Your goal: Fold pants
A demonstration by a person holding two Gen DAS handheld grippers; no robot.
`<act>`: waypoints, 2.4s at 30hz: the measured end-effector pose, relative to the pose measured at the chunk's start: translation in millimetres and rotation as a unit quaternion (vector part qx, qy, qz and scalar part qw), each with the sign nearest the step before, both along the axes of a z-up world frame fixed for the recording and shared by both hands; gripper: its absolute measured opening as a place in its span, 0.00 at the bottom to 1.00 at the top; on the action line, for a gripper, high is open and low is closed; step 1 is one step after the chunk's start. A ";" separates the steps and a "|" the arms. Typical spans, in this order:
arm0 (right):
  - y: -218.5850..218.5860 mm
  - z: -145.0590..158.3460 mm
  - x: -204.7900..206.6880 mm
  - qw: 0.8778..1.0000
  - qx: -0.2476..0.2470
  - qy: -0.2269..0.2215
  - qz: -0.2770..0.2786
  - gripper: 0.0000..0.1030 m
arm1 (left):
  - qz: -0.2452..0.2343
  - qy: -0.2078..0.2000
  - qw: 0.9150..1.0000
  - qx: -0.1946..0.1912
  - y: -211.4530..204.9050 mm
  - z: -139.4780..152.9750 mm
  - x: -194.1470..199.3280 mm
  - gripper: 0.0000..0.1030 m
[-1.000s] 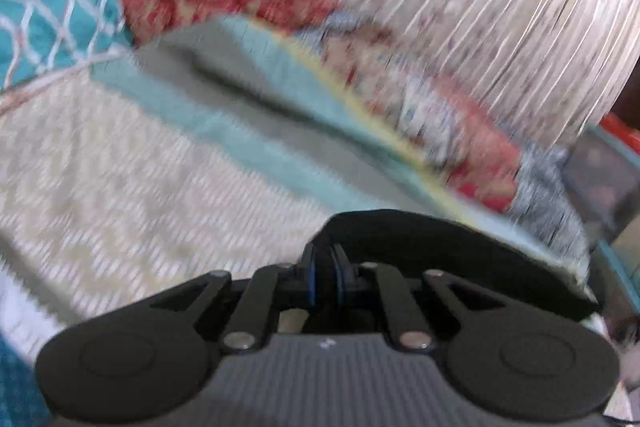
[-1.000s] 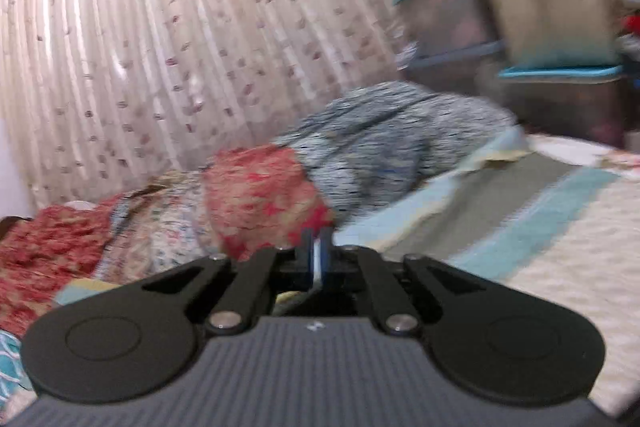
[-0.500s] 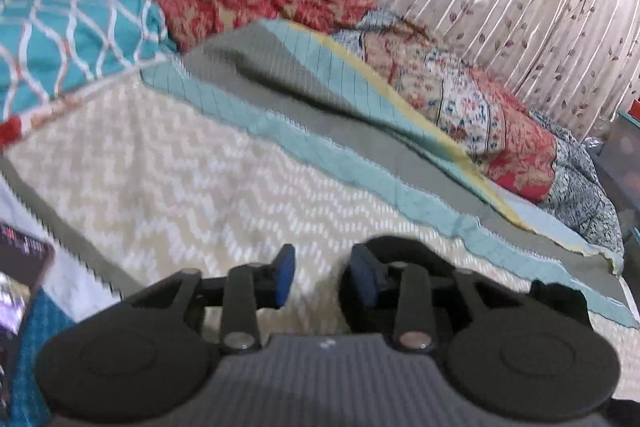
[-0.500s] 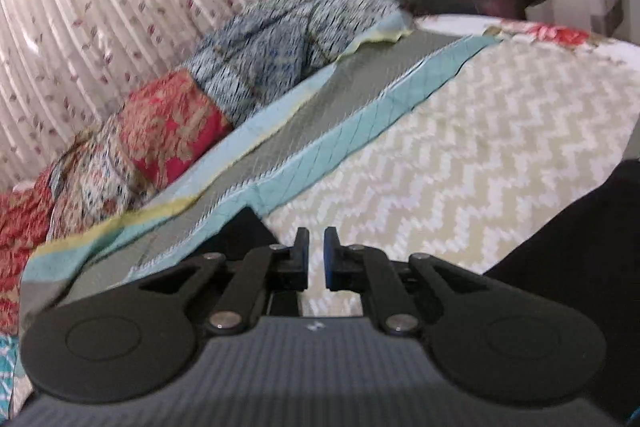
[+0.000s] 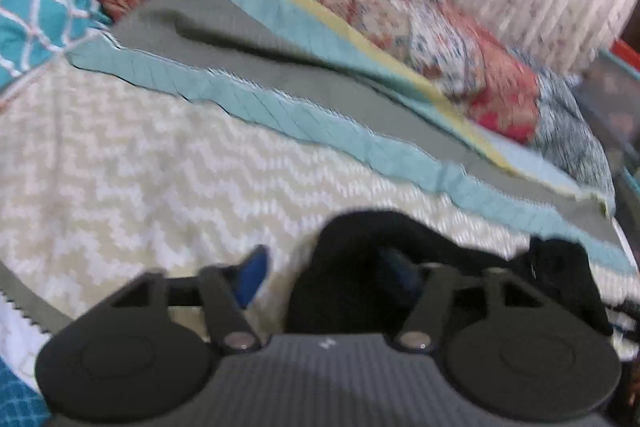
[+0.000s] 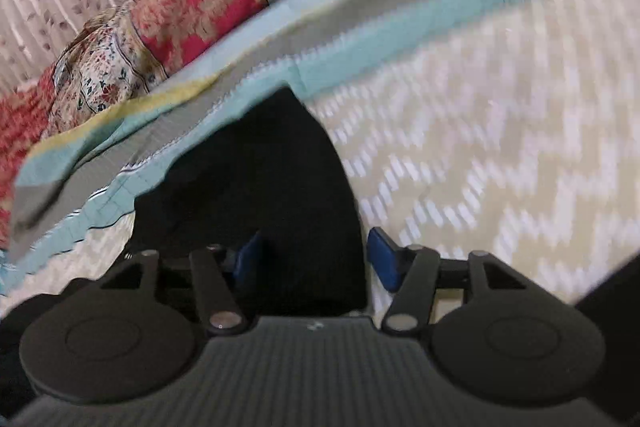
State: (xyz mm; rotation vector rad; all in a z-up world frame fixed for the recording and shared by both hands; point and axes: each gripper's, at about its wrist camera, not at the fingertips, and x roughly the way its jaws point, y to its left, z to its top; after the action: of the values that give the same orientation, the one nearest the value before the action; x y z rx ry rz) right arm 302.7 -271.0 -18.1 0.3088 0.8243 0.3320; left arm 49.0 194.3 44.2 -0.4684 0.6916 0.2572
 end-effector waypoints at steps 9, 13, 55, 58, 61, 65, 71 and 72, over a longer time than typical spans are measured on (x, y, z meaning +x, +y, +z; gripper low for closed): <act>72.1 30.0 -53.0 0.961 -0.083 -0.130 0.227 0.62 | 0.011 -0.019 0.999 -0.035 12.4 0.0 0.2 0.65; 102.6 -0.1 -33.7 0.959 -0.112 -0.091 0.242 0.29 | -0.025 0.002 0.999 -0.039 -4.5 -8.5 8.6 0.11; -109.2 -6.5 33.8 0.986 0.077 0.052 -0.138 0.10 | 0.089 -0.027 0.989 -0.114 24.8 -17.5 9.8 0.09; -129.5 20.4 19.9 0.969 0.139 0.015 -0.204 0.10 | 0.087 -0.065 0.988 -0.106 19.1 -0.9 -0.2 0.09; -142.4 73.0 -6.8 0.961 0.123 -0.082 -0.234 0.10 | 0.073 -0.105 0.986 -0.109 19.4 17.3 -10.6 0.09; -132.4 126.0 4.7 0.959 0.071 -0.151 -0.228 0.12 | 0.074 -0.129 0.983 -0.109 20.8 28.4 2.8 0.09; -102.5 108.0 101.2 0.978 0.046 -0.107 -0.171 0.46 | 0.136 -0.028 0.985 -0.098 24.3 -4.1 57.6 0.27; -102.0 99.1 106.9 0.978 0.029 -0.096 -0.185 0.46 | 0.137 -0.017 0.984 -0.111 26.2 -8.6 55.3 0.28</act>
State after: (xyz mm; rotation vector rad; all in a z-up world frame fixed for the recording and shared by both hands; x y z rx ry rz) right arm 409.6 -373.0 81.0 0.4694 0.5524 0.0356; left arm 104.3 220.5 35.6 -0.7819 0.6251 0.4327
